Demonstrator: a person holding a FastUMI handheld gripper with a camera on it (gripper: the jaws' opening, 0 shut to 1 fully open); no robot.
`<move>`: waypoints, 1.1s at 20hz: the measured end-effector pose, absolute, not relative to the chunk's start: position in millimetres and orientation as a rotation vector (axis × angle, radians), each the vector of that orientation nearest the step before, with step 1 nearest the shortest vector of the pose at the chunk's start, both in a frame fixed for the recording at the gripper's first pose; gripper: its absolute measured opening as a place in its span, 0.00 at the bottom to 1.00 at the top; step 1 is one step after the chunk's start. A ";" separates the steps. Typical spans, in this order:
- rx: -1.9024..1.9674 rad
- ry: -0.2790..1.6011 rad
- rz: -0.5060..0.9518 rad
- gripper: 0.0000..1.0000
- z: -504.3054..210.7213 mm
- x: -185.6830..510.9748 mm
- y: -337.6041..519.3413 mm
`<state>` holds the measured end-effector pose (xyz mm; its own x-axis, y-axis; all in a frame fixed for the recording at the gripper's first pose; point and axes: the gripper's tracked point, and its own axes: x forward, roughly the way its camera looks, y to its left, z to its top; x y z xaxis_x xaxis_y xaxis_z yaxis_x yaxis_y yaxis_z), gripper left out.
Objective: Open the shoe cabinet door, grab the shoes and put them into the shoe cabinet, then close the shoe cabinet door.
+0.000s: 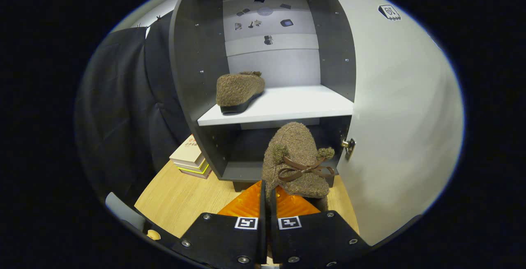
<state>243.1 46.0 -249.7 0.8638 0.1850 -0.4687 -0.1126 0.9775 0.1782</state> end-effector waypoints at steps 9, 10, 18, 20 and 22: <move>0.109 0.457 0.165 0.04 -201.0 298.8 40.1; 0.106 0.459 0.168 0.04 -198.0 304.8 40.5; 0.090 0.447 0.187 0.04 -167.3 345.1 44.8; 0.084 0.439 0.180 0.04 -159.0 358.4 41.1; 0.082 0.444 0.181 0.04 -154.5 372.6 41.1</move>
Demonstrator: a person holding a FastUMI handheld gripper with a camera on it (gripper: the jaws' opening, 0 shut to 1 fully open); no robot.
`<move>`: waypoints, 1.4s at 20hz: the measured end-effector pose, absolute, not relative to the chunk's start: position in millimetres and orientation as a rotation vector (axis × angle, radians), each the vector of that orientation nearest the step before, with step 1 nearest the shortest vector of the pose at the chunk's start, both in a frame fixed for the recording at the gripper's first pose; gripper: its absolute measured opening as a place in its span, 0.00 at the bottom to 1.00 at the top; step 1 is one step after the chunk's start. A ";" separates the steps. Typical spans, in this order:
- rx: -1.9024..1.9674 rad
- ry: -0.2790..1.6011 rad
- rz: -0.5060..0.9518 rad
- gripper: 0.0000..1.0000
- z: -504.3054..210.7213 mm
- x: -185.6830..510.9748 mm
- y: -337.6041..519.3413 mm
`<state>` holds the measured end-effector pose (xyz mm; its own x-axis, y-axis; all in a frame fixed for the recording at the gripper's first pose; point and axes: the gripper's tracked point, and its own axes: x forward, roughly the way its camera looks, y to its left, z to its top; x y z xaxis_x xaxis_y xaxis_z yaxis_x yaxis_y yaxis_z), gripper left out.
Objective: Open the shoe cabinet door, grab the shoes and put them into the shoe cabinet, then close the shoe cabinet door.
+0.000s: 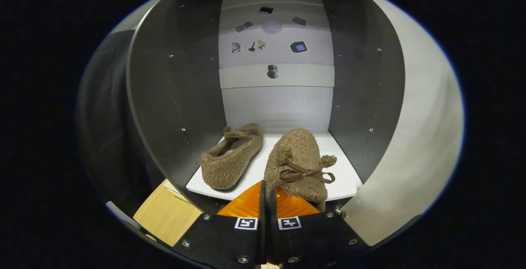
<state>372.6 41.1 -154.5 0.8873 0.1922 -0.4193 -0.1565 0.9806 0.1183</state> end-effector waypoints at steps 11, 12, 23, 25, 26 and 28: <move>0.053 0.495 0.162 0.04 -160.7 450.4 34.6; 0.049 0.495 0.158 0.04 -160.8 457.5 32.9; 0.058 0.572 0.157 0.04 -192.7 509.7 32.9; 0.077 0.574 0.148 0.04 -194.5 512.1 35.0; 0.081 0.574 0.148 0.06 -195.4 513.9 36.0; 0.087 0.579 0.148 0.11 -195.7 512.8 38.3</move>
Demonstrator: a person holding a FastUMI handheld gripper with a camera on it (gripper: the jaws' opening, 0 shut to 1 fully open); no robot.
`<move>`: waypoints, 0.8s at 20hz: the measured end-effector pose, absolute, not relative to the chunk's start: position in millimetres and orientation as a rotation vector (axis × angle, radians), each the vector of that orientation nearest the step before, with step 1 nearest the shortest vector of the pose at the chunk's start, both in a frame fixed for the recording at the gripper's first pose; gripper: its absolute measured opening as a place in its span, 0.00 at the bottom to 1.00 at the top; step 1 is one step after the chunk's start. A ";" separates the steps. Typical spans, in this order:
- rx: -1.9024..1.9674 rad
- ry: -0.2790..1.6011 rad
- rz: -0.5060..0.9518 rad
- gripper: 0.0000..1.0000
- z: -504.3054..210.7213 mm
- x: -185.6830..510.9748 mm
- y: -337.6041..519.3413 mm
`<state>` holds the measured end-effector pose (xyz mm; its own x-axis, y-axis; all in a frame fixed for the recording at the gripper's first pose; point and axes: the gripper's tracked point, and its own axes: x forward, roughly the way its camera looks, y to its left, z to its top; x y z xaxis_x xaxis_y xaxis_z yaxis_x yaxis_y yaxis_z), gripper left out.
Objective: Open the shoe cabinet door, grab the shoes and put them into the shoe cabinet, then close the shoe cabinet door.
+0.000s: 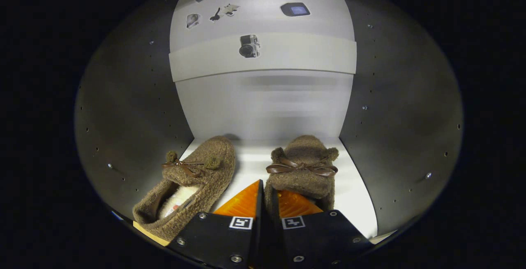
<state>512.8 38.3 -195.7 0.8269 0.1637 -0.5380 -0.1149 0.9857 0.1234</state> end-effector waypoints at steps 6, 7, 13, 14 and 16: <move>0.094 0.581 0.140 0.30 -191.9 506.7 38.2; 0.097 0.580 0.140 0.32 -190.4 504.8 37.5; 0.100 0.558 0.140 0.32 -179.3 489.0 35.4; 0.099 0.550 0.134 0.32 -177.3 486.8 34.1; 0.099 0.532 0.130 0.32 -171.1 482.9 31.7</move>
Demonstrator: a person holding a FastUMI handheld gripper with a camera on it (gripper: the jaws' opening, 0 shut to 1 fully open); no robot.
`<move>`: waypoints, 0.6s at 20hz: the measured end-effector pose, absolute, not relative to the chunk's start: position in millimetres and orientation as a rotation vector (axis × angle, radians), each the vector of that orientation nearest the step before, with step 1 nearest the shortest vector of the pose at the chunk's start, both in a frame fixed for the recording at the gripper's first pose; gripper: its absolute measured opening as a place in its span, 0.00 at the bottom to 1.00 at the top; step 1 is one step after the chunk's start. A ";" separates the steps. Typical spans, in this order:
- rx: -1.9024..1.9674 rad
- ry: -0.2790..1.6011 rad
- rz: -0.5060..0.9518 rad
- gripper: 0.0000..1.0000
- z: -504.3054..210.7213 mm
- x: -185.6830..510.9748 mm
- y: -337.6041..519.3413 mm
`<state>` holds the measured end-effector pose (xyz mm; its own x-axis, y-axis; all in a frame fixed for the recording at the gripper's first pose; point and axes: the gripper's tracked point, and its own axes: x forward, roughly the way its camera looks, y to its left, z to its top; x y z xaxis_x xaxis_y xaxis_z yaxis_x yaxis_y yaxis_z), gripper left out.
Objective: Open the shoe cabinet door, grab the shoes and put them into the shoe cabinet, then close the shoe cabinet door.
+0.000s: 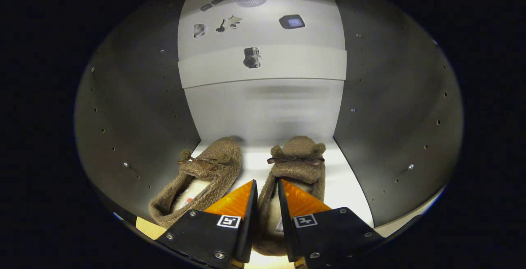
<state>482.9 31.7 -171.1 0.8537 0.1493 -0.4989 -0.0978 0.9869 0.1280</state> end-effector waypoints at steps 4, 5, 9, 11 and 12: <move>0.110 0.511 0.115 0.33 -157.6 470.0 25.4; 0.112 0.501 0.110 0.32 -152.1 466.0 23.9; 0.096 0.471 0.090 0.32 -135.7 448.2 18.2; 0.093 0.452 0.082 0.32 -125.5 437.5 16.3; 0.091 0.441 0.076 0.32 -120.5 431.7 14.9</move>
<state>431.7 14.9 -120.5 0.9014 0.0934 -0.4228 -0.0541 0.9931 0.1041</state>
